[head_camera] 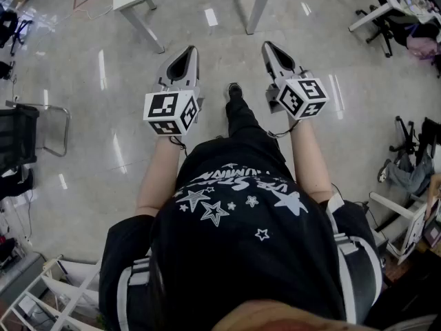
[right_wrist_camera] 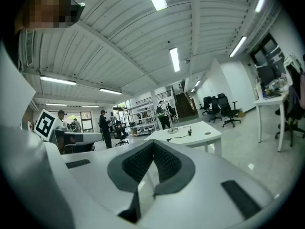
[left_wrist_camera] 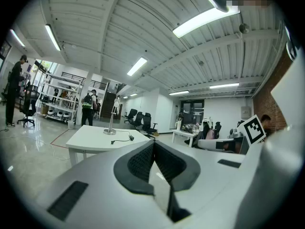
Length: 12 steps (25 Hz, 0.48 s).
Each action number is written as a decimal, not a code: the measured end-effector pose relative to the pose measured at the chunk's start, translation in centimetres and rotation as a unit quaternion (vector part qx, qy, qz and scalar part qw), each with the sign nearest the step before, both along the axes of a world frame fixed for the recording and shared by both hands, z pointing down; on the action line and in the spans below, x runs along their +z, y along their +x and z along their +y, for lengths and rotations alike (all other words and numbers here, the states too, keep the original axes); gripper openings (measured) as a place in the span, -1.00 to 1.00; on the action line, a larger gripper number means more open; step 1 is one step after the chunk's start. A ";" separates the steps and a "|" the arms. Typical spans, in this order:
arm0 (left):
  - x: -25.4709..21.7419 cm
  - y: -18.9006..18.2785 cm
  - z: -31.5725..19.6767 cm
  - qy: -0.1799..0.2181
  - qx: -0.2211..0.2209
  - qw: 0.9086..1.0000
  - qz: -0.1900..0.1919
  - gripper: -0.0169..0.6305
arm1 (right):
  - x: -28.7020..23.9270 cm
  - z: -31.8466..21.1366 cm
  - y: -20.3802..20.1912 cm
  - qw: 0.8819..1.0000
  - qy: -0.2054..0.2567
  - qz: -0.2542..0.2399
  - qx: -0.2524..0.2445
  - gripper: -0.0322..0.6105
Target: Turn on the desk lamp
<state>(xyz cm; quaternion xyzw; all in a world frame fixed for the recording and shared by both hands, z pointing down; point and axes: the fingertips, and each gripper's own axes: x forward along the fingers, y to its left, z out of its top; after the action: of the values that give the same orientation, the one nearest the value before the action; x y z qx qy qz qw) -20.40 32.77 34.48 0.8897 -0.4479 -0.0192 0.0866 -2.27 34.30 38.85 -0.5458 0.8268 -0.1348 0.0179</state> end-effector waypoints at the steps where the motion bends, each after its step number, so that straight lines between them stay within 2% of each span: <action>1: 0.2 -0.1 -0.6 -0.002 -0.002 1.000 0.000 -0.91 | 0.1 -0.7 0.0 1.000 0.000 0.001 0.000 -0.89; 12: 1.6 -0.1 -7.3 -0.019 -0.019 1.000 -0.006 -0.91 | 1.5 -8.3 0.6 1.000 -0.019 -0.006 -0.009 -0.89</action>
<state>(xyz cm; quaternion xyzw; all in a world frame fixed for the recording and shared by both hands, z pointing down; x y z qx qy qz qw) -20.51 25.44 36.04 0.8794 -0.4653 -0.0071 0.1004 -1.68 26.04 40.31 -0.5378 0.8289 -0.1538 0.0108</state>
